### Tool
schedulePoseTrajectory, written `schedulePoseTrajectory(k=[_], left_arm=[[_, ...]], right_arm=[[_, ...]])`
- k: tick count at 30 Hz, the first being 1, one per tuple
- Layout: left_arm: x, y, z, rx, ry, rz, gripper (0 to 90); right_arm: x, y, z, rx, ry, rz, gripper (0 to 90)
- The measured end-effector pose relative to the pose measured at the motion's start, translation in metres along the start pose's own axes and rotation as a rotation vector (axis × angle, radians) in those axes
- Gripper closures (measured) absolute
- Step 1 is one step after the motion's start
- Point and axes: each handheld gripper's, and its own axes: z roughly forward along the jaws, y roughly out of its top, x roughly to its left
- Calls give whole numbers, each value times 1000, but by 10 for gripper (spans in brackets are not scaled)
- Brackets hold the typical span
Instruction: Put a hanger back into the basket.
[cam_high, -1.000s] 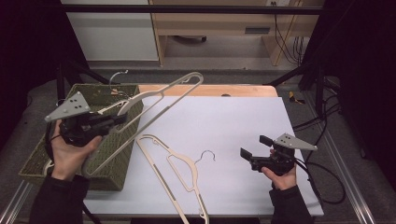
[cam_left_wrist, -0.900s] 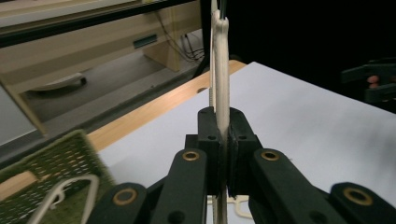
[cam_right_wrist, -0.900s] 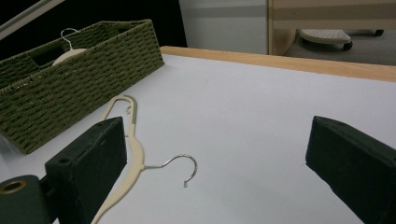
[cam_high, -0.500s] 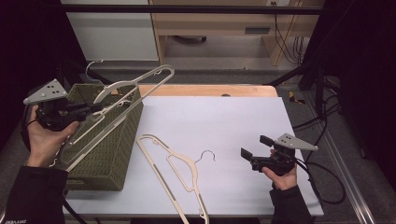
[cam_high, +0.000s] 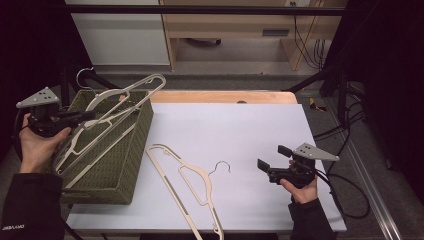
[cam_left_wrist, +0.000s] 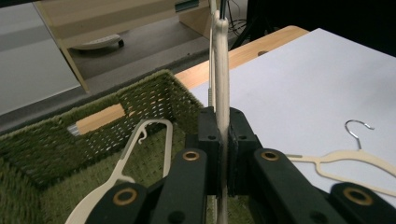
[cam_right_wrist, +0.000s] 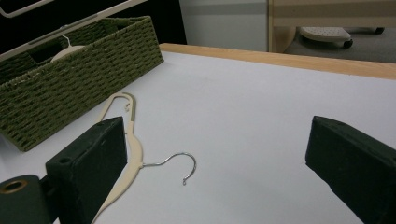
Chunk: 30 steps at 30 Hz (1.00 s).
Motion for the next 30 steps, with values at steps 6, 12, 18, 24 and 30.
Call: schedulePoseTrajectory(k=[6,12,18,24,30], left_arm=[[11,-8,0,23,36,-15,861],[22,-16,-1,45,66,-27,861],[32,-27,-2,54,91,-50,861],[37,-38,-4,65,76,-74,862],[38,-50,-4,103,55,-97,862]], right_arm=[[0,0,0,2,-2,-1,58],[0,0,-1,-6,-2,3,58],[0,0,0,1,-5,-3,59],[0,0,0,0,-6,1,58],[0,0,0,-1,-5,-4,59]])
